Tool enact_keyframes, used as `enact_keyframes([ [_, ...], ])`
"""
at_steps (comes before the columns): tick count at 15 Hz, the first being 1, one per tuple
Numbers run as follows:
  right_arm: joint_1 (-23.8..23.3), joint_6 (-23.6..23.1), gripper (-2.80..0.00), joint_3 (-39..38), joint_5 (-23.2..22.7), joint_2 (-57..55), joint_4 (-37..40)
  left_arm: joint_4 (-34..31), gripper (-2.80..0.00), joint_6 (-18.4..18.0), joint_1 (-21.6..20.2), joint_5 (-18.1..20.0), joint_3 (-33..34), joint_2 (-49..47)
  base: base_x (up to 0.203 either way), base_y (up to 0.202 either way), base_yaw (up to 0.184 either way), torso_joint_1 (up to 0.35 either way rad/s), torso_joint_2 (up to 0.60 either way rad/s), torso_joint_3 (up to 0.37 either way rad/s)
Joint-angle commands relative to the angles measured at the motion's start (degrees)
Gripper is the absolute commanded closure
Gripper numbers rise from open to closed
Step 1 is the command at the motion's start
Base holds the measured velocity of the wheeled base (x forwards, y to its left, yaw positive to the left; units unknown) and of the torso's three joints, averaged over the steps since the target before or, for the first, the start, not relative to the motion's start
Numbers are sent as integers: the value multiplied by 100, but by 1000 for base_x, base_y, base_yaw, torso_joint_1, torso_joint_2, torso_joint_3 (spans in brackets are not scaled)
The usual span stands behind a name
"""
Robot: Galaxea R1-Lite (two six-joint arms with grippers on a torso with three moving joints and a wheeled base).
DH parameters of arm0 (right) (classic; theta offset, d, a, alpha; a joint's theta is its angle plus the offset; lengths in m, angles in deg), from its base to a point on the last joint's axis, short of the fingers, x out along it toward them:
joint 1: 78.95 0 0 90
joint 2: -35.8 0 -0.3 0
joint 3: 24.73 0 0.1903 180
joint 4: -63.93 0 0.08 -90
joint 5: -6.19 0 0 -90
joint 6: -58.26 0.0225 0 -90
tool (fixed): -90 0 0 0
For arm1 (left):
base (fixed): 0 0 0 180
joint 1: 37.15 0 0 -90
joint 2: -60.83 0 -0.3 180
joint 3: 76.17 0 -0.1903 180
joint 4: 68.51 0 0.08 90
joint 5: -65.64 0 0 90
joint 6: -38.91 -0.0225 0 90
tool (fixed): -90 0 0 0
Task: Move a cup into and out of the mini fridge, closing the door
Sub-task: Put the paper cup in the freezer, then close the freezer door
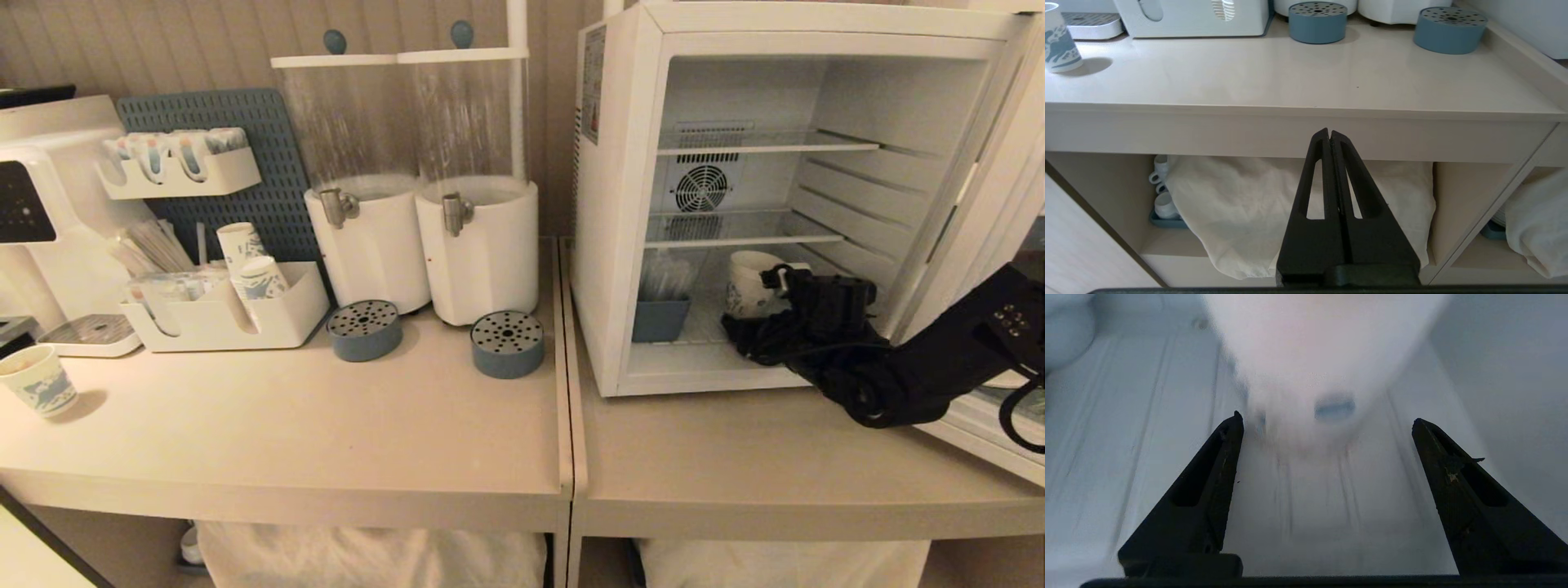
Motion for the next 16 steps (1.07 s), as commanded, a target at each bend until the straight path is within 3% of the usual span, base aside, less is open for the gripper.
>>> enact_keyframes([
  [1, 2, 14, -280, -443, -94, 637, -74, 0, 0, 3, -1, -4, 1, 1, 0, 0, 0, 0, 0, 0],
  [7, -75, 51, -280, -1885, -687, 2243, -73, 0, 0, 3, -5, -4, 1, 1, 0, 0, 0, 0, 0, 0],
  [8, -94, 55, 0, -2042, -727, 2410, -70, 0, 0, 3, -1, -4, 1, 1, 0, 0, 0, 0, 0, 0],
  [12, -108, 69, 0, -2678, -991, 3629, 130, 0, 0, 3, -1, -4, 1, 1, 0, 0, 0, 0, 0, 0],
  [16, -180, 73, 0, -3080, -1687, 5601, 1534, 0, 0, 3, -1, -4, 1, 1, 0, 0, 0, 0, 0, 0],
])
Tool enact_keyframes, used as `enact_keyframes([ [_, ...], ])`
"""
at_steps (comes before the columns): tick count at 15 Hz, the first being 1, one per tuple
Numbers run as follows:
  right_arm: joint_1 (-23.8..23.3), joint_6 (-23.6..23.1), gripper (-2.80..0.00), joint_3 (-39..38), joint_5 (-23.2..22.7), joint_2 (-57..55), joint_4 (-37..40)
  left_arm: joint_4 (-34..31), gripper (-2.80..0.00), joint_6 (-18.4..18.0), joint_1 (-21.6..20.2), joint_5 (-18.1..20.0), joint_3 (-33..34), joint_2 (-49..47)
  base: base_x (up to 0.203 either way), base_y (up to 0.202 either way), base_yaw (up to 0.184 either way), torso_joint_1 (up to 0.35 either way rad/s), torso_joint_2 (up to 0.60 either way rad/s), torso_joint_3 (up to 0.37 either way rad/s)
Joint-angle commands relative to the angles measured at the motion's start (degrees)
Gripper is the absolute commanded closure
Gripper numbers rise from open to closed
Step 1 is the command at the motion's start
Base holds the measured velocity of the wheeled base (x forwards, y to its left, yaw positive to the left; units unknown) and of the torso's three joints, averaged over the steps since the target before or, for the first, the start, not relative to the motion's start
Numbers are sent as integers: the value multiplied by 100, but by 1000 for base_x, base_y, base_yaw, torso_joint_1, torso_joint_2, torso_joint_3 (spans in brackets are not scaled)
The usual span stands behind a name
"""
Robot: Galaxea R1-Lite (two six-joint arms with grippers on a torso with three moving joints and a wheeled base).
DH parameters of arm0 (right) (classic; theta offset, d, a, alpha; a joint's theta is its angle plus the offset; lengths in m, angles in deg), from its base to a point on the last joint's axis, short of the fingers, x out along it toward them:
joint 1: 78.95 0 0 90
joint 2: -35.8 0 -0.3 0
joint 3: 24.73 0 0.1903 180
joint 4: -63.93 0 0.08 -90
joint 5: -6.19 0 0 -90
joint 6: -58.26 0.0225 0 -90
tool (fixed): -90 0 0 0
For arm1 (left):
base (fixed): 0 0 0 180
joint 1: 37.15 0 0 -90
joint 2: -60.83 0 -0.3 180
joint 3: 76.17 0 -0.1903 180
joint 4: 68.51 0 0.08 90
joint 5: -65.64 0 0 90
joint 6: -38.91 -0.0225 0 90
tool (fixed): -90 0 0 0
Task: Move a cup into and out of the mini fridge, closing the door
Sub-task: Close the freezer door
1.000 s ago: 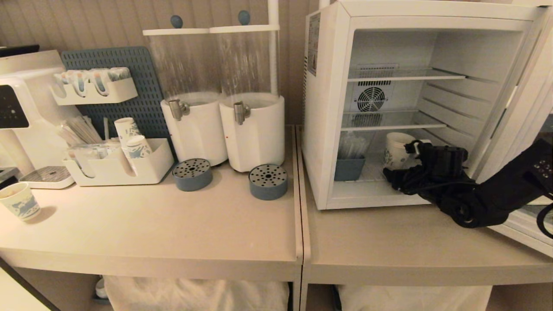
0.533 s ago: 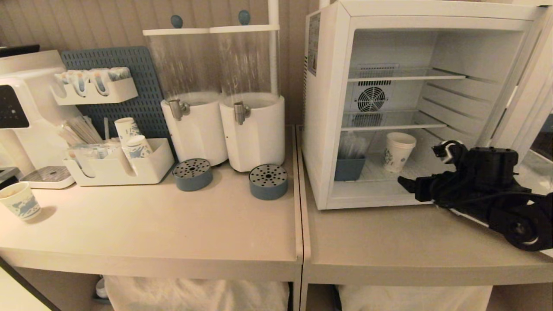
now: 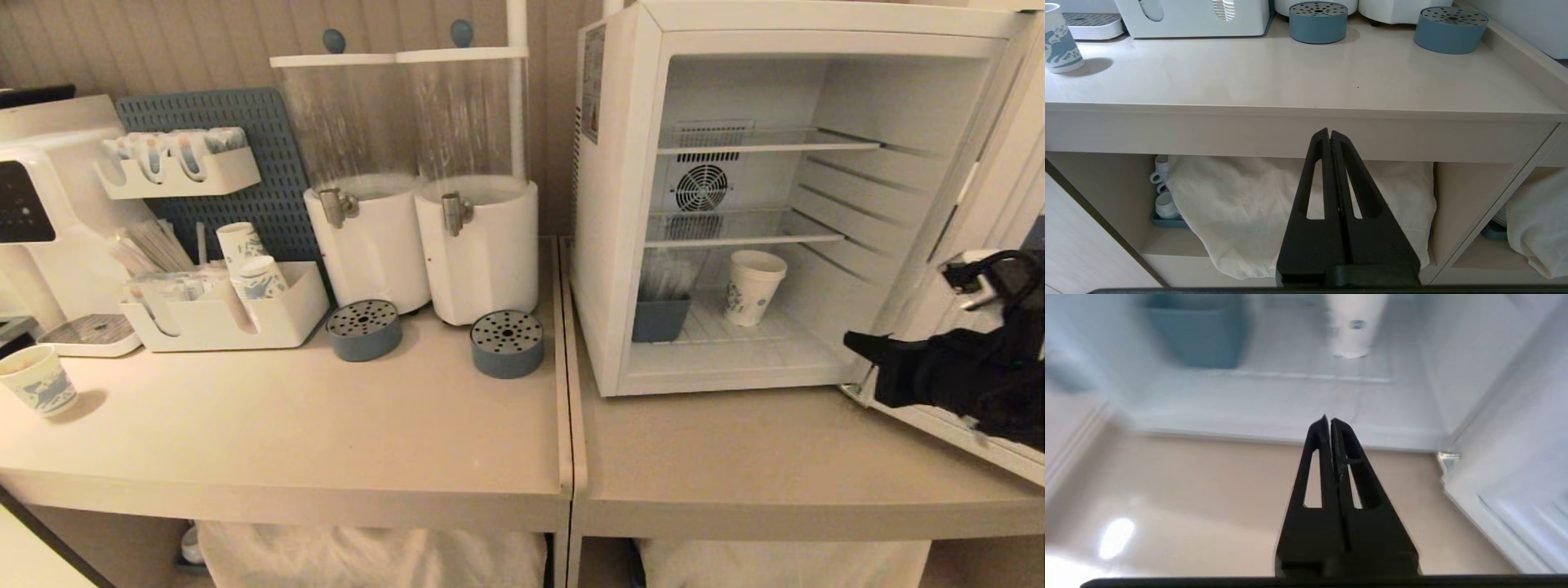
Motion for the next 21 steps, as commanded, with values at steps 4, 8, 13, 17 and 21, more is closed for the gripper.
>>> enact_keyframes([
  [4, -364, -29, 0, -184, -947, 3610, 2705, 0, 0, 3, 1, -2, 1, 1, 0, 0, 0, 0, 0, 0],
  [8, -404, -100, 0, -250, -1310, 5521, 4752, 0, 0, 3, 1, -2, 1, 1, 0, 0, 0, 0, 0, 0],
  [13, 119, 510, 0, -393, -259, 6620, 5836, 0, 0, 3, 1, -2, 1, 1, 0, 0, 0, 0, 0, 0],
  [17, 151, 605, 0, -1546, 1029, 6433, 3737, 0, 0, 3, 1, -2, 1, 1, 0, 0, 0, 0, 0, 0],
  [21, -150, 672, 0, -2043, 1769, 6371, 2909, 0, 0, 3, 1, -2, 1, 1, 0, 0, 0, 0, 0, 0],
])
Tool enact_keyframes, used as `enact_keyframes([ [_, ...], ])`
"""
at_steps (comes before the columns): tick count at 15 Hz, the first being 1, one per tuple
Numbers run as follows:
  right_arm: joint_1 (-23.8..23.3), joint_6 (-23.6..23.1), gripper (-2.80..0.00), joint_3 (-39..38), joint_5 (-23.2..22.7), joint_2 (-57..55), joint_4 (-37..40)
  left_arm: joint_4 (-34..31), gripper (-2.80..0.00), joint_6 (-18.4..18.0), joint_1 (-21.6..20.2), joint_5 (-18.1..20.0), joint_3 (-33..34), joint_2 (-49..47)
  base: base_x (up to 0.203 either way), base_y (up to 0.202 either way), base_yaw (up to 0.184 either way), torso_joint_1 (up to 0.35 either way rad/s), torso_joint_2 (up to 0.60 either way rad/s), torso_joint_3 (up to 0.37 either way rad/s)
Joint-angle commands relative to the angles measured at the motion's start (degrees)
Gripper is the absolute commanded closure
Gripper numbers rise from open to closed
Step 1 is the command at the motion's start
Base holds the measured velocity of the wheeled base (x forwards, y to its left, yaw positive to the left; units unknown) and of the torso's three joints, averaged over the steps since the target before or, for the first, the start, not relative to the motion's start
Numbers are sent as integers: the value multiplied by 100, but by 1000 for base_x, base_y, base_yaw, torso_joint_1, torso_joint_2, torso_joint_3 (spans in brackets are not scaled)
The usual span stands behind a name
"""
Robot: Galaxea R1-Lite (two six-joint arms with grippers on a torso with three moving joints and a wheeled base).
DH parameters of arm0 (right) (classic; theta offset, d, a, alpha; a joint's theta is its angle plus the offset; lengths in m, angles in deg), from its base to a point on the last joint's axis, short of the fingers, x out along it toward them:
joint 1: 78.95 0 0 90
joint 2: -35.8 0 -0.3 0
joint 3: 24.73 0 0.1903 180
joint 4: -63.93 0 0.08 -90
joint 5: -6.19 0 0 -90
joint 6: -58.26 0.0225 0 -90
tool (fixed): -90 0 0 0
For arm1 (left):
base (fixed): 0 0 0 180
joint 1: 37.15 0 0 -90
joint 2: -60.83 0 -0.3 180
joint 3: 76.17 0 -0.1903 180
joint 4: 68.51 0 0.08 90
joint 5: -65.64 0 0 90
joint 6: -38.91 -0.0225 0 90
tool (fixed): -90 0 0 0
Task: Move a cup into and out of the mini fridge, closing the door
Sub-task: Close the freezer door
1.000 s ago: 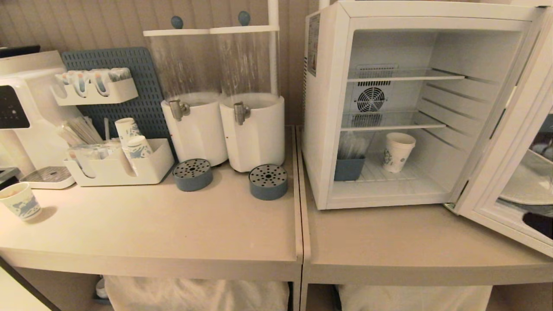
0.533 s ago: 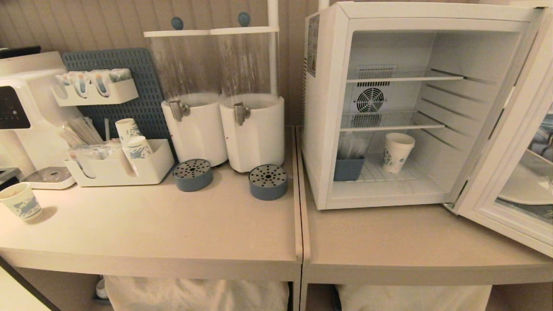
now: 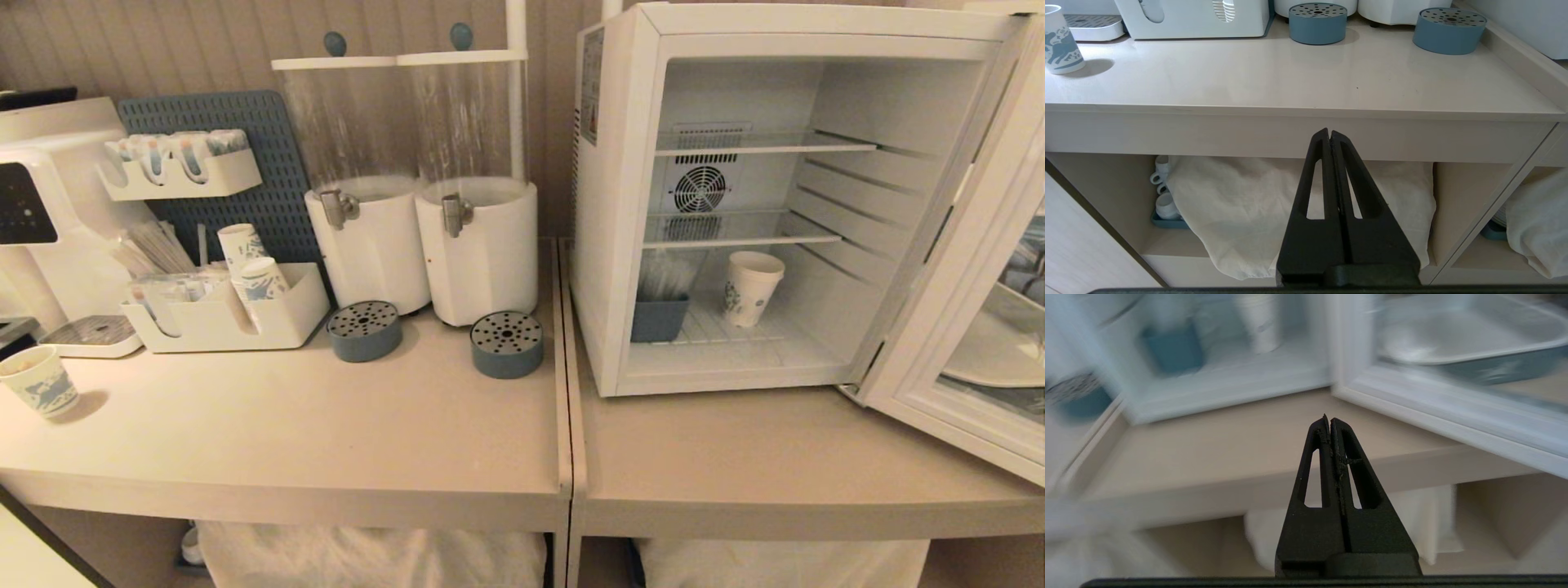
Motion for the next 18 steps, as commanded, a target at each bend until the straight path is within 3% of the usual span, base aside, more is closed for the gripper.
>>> enact_keyframes([
  [1, -219, 9, 0, -161, 28, 158, -13, 0, 0, 3, -1, -2, 1, 1, 0, 0, 0, 0, 0, 0],
  [4, -240, -69, 0, -520, -67, 1251, 56, 0, 0, 3, -1, -2, 1, 1, 0, 0, 0, 0, 0, 0],
  [6, -214, -108, 0, -666, -365, 1849, 197, 0, 0, 3, -1, -2, 1, 1, 0, 0, 0, 0, 0, 0],
  [9, -187, -292, 0, -855, -929, 1863, 530, 0, 0, 3, -1, -2, 1, 1, 0, 0, 0, 0, 0, 0],
  [11, -187, -681, 0, -778, -1016, 1865, 929, 0, 0, 3, -1, -2, 1, 1, 0, 0, 0, 0, 0, 0],
  [14, -187, -584, 0, -787, -994, 1856, 877, 0, 0, 3, -1, -2, 1, 1, -18, 0, 0, 1, 1, 1],
  [18, -187, -576, 0, -778, -986, 1856, 903, 0, 0, 3, -1, -2, 1, 1, -177, 0, -1, 3, 3, 3],
])
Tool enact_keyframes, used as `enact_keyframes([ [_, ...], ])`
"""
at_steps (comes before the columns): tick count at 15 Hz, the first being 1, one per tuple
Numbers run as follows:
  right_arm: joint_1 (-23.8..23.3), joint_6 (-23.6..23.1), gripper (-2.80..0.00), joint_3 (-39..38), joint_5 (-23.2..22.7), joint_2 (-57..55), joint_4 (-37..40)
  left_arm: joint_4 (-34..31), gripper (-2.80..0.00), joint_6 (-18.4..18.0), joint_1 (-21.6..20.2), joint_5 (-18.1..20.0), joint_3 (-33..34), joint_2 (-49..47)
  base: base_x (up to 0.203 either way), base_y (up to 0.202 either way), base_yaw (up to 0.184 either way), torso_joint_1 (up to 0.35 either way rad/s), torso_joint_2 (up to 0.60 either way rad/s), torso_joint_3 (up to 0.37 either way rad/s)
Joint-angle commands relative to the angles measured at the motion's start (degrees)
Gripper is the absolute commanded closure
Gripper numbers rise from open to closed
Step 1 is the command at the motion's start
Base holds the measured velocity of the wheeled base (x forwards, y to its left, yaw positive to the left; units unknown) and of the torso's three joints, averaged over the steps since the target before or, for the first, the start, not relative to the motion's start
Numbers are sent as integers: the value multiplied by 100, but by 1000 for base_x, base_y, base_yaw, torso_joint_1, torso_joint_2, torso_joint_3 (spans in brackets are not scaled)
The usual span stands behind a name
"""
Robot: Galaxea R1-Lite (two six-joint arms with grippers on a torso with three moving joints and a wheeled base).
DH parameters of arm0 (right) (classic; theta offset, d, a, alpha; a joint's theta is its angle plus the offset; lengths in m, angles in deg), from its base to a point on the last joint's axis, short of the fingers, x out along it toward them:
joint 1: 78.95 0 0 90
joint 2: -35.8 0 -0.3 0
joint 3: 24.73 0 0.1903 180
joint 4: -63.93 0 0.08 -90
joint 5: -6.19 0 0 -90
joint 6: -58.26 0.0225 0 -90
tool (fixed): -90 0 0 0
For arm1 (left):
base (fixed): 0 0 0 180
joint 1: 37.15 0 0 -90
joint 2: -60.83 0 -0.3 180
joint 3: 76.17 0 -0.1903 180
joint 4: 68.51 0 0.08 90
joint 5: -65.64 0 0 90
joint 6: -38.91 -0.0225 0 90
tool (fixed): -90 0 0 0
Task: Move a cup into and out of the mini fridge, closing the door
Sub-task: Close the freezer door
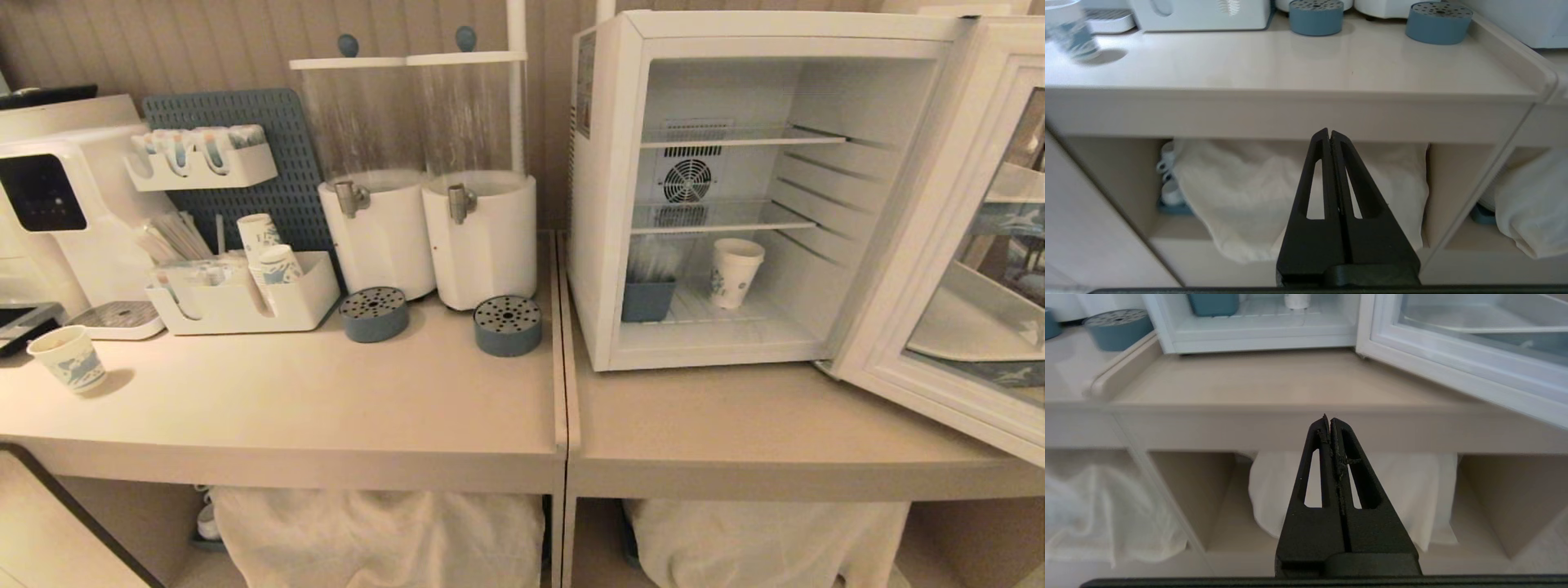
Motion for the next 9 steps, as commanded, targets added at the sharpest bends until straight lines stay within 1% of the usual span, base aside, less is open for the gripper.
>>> enact_keyframes([
  [1, -8, 10, 0, -2, 8, -1, -1, 0, 0, 3, 1, -2, 1, 1, -188, 0, -5, 2, 4, -1],
  [3, -1, 22, 0, -10, 8, -1, -19, 0, 0, -23, -6, 16, -8, 1, -176, 0, 2, 2, 5, 5],
  [6, -2, 109, 0, -11, 8, -1, -27, 0, 0, -23, 1, 15, -8, 1, 0, 0, 0, 0, 0, 0],
  [7, -1, 110, 0, -11, 8, 7, -27, 0, 0, -23, 1, 7, -8, 1, -5, -71, -12, -2, 2, 1],
  [9, -1, 110, 0, -11, 8, 7, -27, 0, 0, -23, -4, 16, -8, 1, -2, -148, 0, 2, 1, 5],
])
